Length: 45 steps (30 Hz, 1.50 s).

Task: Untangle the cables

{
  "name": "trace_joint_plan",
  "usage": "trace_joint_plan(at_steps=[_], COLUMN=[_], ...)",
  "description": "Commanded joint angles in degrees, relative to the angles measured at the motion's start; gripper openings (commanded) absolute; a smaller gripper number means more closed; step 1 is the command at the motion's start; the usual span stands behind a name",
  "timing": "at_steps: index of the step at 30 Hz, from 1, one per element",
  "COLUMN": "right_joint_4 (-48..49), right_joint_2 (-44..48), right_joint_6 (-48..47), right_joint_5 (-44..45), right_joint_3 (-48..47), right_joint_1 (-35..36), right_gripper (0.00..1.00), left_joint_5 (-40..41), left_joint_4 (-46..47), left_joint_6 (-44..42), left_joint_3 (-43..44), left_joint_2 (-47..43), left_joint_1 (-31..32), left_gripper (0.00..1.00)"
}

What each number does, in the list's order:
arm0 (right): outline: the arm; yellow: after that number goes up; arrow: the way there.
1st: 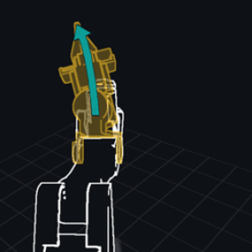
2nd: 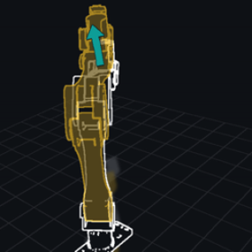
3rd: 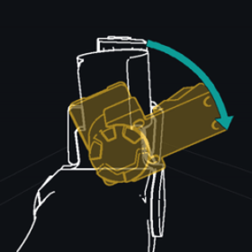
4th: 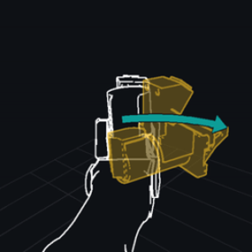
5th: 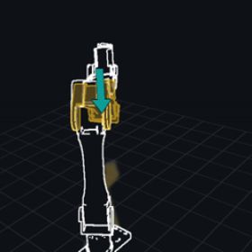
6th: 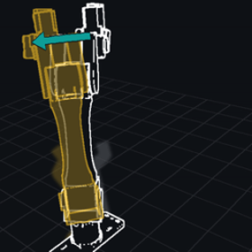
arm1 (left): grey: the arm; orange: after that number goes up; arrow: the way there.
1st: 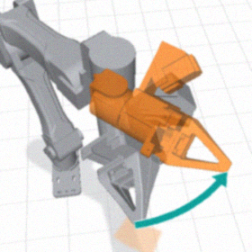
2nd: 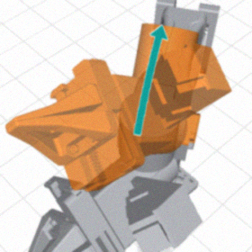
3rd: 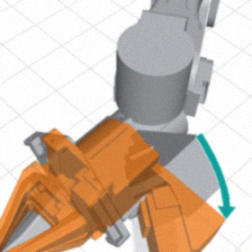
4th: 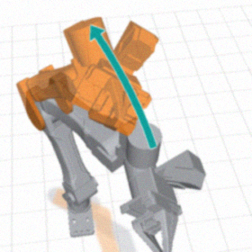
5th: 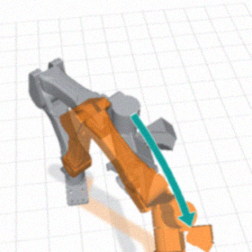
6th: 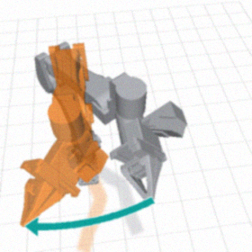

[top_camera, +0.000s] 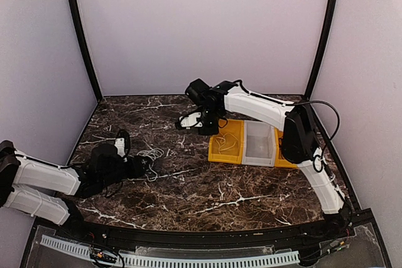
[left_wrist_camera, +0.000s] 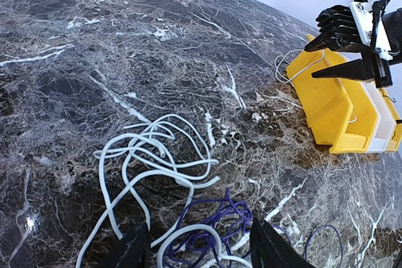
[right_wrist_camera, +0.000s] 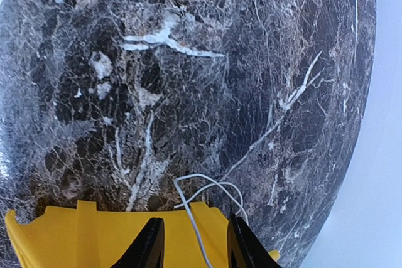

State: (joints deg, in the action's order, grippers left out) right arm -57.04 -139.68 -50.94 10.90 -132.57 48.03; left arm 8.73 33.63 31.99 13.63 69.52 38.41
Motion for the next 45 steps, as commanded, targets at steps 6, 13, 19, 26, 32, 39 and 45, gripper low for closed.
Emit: trace_joint_plan(at_steps=[6, 13, 19, 26, 32, 39, 45], right_joint_4=[-2.9, 0.0, 2.5, 6.3, 6.9, 6.1, 1.6], right_joint_2=[-5.8, -6.1, -1.8, 7.2, 16.1, 25.6, 28.6], right_joint_6=[-4.3, -6.5, -8.0, -7.8, -4.7, -0.8, 3.7], right_joint_5=[9.7, 12.3, 13.3, 13.4, 12.6, 10.6, 1.6], right_joint_3=[-3.5, -4.1, -3.9, -2.1, 2.1, 5.3, 8.6], right_joint_1=[0.8, 1.4, 3.4, 3.9, 3.1, 0.6, -3.8], right_gripper=[0.35, 0.09, 0.0, 0.0, 0.0, 0.0, 0.0], left_joint_5=[-0.7, -0.1, 0.5, 0.5, 0.7, 0.9, 0.4], left_joint_4=[2.5, 2.8, 2.7, 2.7, 1.6, 0.3, 0.4], left_joint_6=[1.6, 2.8, 3.5, 3.9, 3.3, 2.8, 3.3], left_joint_3=[-2.2, -4.1, -5.2, -5.3, -4.6, -3.3, -2.2], left_joint_2=[-2.6, -4.4, -5.6, -5.8, -6.4, -6.8, -5.7], left_joint_1=[0.2, 0.2, 0.1, 0.1, 0.1, 0.1, 0.2], left_gripper=[0.56, 0.56, 0.56, 0.56, 0.56, 0.56, 0.56])
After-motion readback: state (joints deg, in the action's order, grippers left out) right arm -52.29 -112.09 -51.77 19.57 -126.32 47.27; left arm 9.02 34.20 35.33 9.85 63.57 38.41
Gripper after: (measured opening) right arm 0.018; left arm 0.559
